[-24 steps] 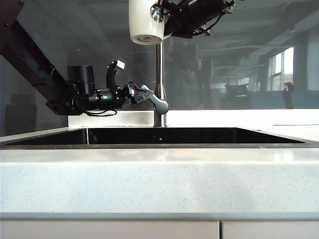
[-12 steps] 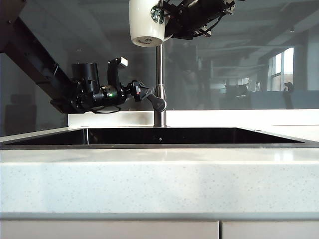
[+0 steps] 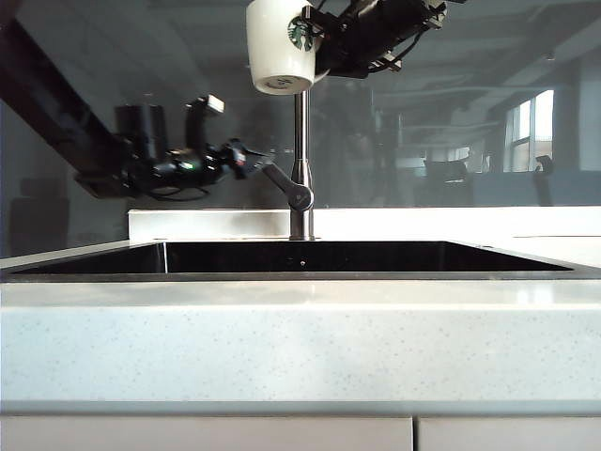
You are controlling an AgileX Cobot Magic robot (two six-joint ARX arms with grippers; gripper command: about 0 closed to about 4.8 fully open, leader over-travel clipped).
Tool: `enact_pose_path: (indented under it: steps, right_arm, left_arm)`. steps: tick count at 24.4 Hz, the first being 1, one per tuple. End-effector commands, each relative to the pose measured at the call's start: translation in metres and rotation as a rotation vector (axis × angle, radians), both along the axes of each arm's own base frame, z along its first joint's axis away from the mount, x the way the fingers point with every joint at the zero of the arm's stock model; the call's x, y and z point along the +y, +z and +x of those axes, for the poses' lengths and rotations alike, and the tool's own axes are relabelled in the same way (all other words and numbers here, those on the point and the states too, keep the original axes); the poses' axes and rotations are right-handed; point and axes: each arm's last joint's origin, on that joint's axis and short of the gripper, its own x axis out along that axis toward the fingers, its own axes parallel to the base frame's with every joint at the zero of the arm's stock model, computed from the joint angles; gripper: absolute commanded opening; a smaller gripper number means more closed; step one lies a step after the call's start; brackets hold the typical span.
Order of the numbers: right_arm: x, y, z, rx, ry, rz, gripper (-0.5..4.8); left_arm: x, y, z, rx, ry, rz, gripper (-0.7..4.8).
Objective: Pick up the mug next to the sink, go to the faucet to get some water, pour the water into the sink, and finally put the mug back to its place.
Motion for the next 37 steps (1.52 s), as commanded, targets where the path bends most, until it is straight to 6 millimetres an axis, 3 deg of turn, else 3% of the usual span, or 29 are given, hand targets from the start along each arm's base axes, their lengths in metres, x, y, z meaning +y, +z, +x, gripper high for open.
enact_pose_path:
  steps: [1,3,7,8,9,10,12,18,23,28,37]
  right_arm:
    - [-0.01,0.021,-0.004,-0.065,-0.012,0.045,-0.04]
    - [-0.02,0.022,-0.005,-0.025,-0.031,0.031,-0.04]
    - [-0.028,0.026,-0.009,-0.03,-0.049,-0.03,-0.04]
    - [-0.031,0.027,-0.011,-0.031,-0.073,-0.069,-0.04]
    - [-0.036,0.028,-0.014,-0.02,-0.12,-0.125,-0.04]
    - [-0.04,0.03,-0.016,-0.012,-0.141,-0.146,-0.04]
    - [-0.05,0.034,-0.02,0.015,-0.158,-0.161,-0.04]
    - [-0.077,0.044,-0.029,0.054,-0.196,-0.2,-0.04]
    - [-0.082,0.045,-0.039,0.023,-0.285,-0.499,-0.04]
    - [-0.08,0.041,-0.041,0.021,-0.34,-0.671,-0.04]
    - [-0.054,0.044,-0.048,-0.081,-0.415,-1.014,-0.04]
  left_arm:
    - [0.043,0.003,0.001,0.128,-0.129,-0.029,3.94]
    - [0.059,0.011,-0.004,0.173,-0.258,-0.053,3.95]
    - [0.063,0.029,-0.017,0.145,-0.425,-0.06,3.89]
    - [0.062,0.038,-0.024,0.112,-0.476,-0.059,3.25]
    - [0.063,0.047,-0.036,0.061,-0.52,-0.06,2.18]
    - [0.065,0.051,-0.041,0.034,-0.53,-0.063,1.57]
    - [0.071,0.057,-0.046,0.074,-0.558,-0.048,-0.05]
    - [0.071,0.072,-0.052,0.117,-0.589,-0.028,-0.04]
    - [0.064,0.1,-0.064,0.065,-0.61,0.012,-0.04]
    - [0.058,0.106,-0.067,0.08,-0.626,0.009,-0.05]
    - [0.057,0.106,-0.067,0.087,-0.634,0.023,-0.05]
